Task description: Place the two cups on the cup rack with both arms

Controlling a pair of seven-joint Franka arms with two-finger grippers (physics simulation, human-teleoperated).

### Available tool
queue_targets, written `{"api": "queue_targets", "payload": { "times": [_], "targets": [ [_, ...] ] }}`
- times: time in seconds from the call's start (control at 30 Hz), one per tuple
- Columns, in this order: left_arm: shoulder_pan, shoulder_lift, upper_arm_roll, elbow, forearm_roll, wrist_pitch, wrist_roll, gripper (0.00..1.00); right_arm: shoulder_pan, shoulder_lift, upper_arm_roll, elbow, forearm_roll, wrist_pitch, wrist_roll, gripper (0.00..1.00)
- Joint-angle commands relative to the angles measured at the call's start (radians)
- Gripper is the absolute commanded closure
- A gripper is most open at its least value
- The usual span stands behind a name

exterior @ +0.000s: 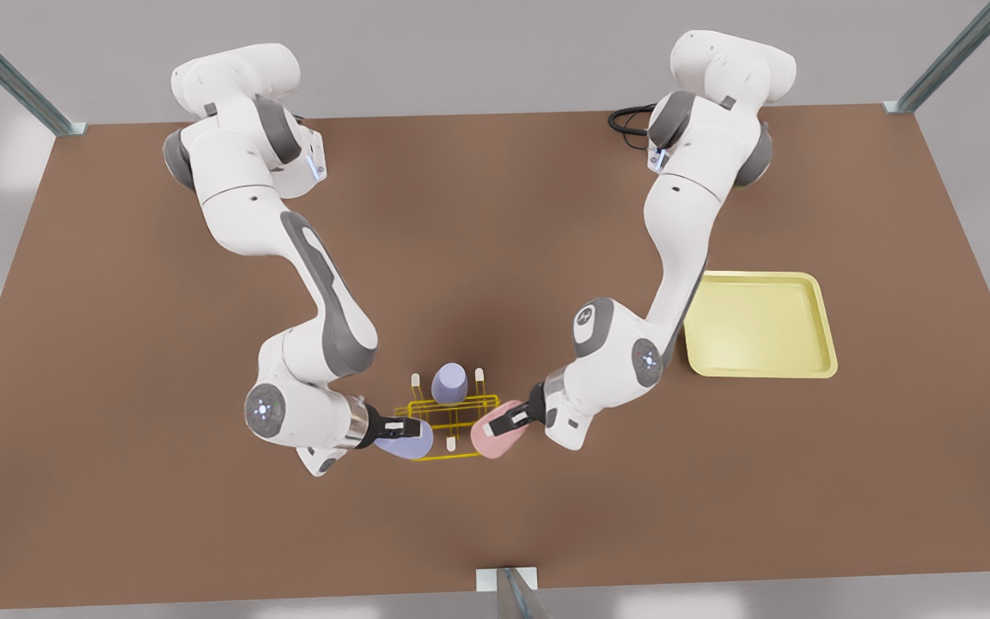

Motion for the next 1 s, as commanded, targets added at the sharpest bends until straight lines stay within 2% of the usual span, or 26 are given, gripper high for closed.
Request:
{"api": "queue_targets", "payload": {
  "times": [0.0, 0.03, 0.23, 0.27, 0.3, 0.37, 0.4, 0.43, 0.47, 0.53, 0.57, 0.6, 0.63, 0.67, 0.73, 0.77, 0.8, 0.9, 0.97],
  "targets": [
    [-0.001, 0.003, 0.000, 0.001, 0.005, -0.015, -0.080, 0.14, 0.000, -0.001, -0.001, 0.000, 0.024, -0.012, 0.086, 0.00],
    [-0.001, 0.004, 0.000, 0.001, 0.005, -0.014, -0.080, 0.00, 0.000, -0.001, -0.001, 0.000, 0.024, -0.012, 0.089, 0.00],
    [-0.001, -0.008, 0.029, 0.006, 0.005, 0.019, -0.083, 0.00, 0.002, 0.002, 0.013, -0.022, 0.024, -0.027, 0.096, 0.00],
    [0.001, -0.032, 0.061, 0.007, 0.006, -0.020, -0.089, 0.00, 0.002, 0.002, 0.015, -0.022, 0.024, -0.033, 0.096, 0.00],
    [0.002, -0.043, 0.112, 0.072, 0.003, -0.122, -0.187, 0.00, 0.000, 0.002, 0.015, -0.022, 0.026, -0.035, 0.093, 0.00],
    [0.005, -0.045, 0.115, 0.076, 0.000, -0.127, -0.253, 0.00, -0.001, 0.002, 0.019, -0.022, 0.029, -0.049, 0.092, 0.00],
    [0.008, -0.081, 0.144, 0.076, 0.005, -0.217, -0.272, 0.00, -0.006, 0.004, 0.019, -0.022, 0.032, -0.061, 0.089, 0.00],
    [0.015, -0.138, 0.256, 0.078, 0.052, -0.458, -0.212, 0.00, -0.006, 0.002, 0.021, -0.022, 0.032, -0.072, 0.084, 0.00],
    [0.059, -0.220, 0.290, 0.073, 0.225, -0.701, 0.022, 0.00, -0.008, 0.004, 0.021, -0.023, 0.033, -0.076, 0.081, 0.00],
    [0.160, -0.354, 0.290, 0.072, 0.500, -0.980, 0.426, 0.00, -0.011, 0.002, 0.021, -0.022, 0.050, -0.095, 0.080, 0.00],
    [0.188, -0.397, 0.288, 0.072, 0.534, -1.050, 0.546, 0.00, -0.011, -0.001, 0.021, -0.019, 0.056, -0.095, 0.080, 0.00],
    [0.199, -0.486, 0.290, -0.021, 0.552, -1.039, 0.602, 0.00, -0.012, -0.006, 0.021, -0.013, 0.059, -0.101, 0.081, 0.00],
    [0.214, -0.754, 0.290, -0.464, 0.563, -0.772, 0.655, 0.00, -0.020, -0.012, 0.036, -0.010, 0.075, -0.107, 0.086, 0.00],
    [0.214, -0.783, 0.287, -0.517, 0.586, -0.741, 0.658, 0.00, -0.026, -0.021, 0.050, -0.007, 0.076, -0.113, 0.089, 0.00],
    [0.208, -0.764, 0.282, -0.497, 0.577, -0.885, 0.653, 0.00, -0.032, -0.055, 0.064, -0.002, 0.081, -0.141, 0.090, 0.00],
    [0.240, -0.764, 0.285, -0.497, 0.502, -0.968, 0.655, 0.00, -0.031, -0.124, 0.061, -0.019, 0.088, -0.153, 0.095, 0.00],
    [0.243, -0.766, 0.285, -0.496, 0.500, -0.975, 0.655, 0.00, -0.032, -0.153, 0.049, -0.033, 0.061, -0.188, 0.095, 0.00],
    [0.245, -0.764, 0.285, -0.491, 0.479, -0.995, 0.655, 0.00, -0.038, -0.277, 0.036, -0.036, -0.356, -0.403, 0.090, 0.00],
    [0.249, -0.766, 0.285, -0.491, 0.479, -0.997, 0.655, 0.00, -0.113, -0.318, 0.032, -0.034, -0.398, -0.473, 0.025, 0.00]
  ]
}}
